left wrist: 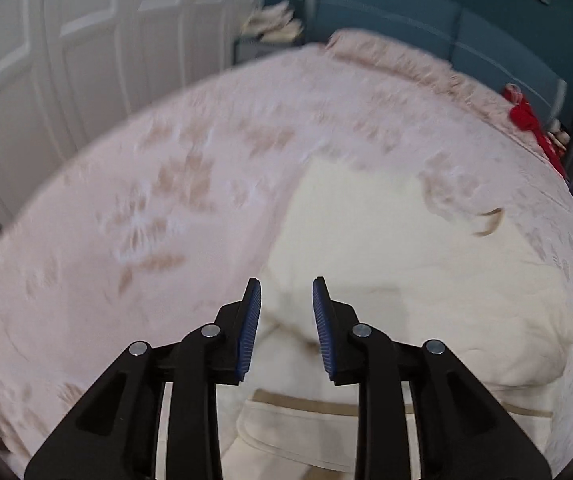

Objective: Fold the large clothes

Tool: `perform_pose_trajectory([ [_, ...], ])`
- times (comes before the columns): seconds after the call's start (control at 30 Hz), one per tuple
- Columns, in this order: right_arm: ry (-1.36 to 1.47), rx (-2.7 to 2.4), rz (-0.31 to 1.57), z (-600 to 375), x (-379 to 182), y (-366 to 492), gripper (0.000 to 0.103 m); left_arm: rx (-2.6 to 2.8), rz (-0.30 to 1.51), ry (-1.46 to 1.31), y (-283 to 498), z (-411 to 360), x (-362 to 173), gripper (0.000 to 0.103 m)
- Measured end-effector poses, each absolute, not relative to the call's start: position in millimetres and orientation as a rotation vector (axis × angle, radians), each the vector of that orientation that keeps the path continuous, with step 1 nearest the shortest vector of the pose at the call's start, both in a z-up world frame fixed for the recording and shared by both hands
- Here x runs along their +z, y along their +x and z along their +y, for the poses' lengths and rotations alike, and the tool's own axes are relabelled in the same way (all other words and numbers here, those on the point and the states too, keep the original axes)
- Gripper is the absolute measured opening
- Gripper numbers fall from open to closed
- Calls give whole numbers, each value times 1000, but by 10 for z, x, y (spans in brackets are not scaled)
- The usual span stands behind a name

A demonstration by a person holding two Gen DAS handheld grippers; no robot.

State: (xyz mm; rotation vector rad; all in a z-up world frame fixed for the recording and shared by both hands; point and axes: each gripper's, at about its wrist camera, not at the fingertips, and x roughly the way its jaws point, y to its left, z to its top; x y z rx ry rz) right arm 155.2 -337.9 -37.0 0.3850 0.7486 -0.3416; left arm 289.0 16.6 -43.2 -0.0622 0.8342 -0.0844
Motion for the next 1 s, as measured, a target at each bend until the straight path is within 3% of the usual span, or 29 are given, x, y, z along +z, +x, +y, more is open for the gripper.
perform_pose_trajectory([
  [0.1,343,-229,802,-2988,-441,1762,6,-179,861,-44,2907,-183,-432,26],
  [0.47,275,-164,991,-2537,-1217,2168,4,-196,1006,63,2976,-747,-1231,25],
  [1.0,210,-170,957,-2431,-1508,2134,2,-165,934,149,2865,-880,-1505,25],
])
